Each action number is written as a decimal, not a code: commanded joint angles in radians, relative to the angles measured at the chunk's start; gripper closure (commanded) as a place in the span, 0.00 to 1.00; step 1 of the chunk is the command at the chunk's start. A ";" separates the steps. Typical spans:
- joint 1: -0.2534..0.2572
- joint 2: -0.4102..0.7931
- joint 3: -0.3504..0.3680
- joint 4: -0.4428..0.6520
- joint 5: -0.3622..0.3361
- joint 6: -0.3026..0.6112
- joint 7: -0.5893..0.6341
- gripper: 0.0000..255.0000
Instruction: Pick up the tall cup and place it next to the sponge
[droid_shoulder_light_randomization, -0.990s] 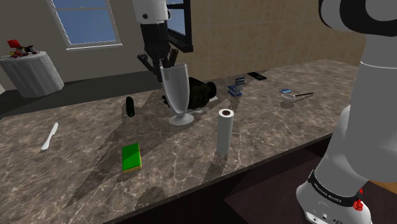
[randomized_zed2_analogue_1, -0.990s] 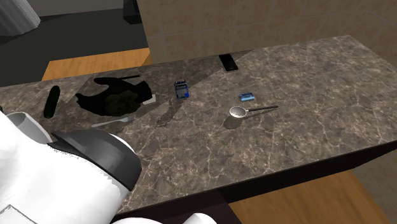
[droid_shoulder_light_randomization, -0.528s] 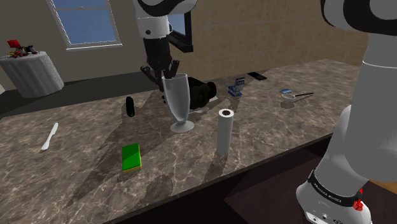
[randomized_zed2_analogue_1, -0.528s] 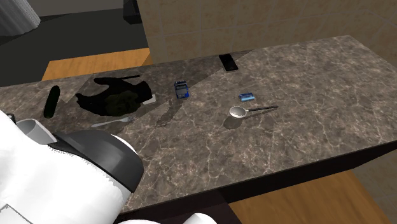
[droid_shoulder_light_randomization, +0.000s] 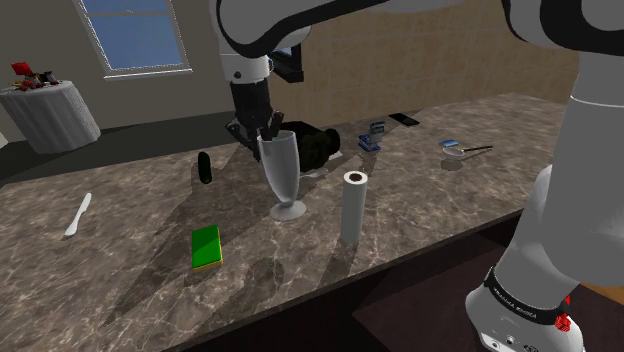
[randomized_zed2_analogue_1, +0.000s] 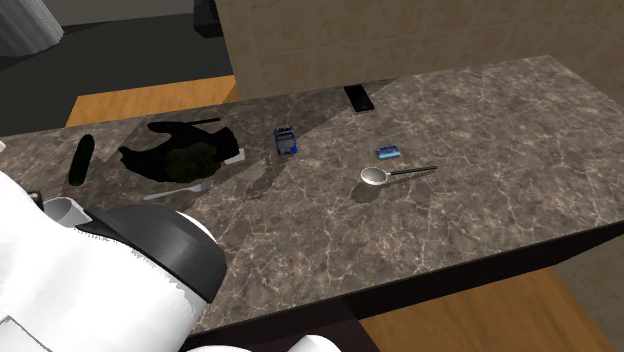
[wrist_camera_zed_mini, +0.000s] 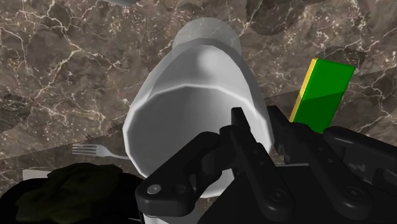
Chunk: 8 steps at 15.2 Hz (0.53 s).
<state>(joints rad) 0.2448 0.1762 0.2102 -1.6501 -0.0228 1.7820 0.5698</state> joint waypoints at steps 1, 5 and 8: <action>0.001 0.001 0.000 -0.028 0.000 0.030 0.002 1.00; 0.000 0.007 0.000 -0.073 -0.002 0.082 0.002 1.00; 0.000 0.014 -0.001 -0.105 -0.004 0.120 0.003 1.00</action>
<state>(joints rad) 0.2453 0.1862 0.2099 -1.7467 -0.0253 1.8882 0.5731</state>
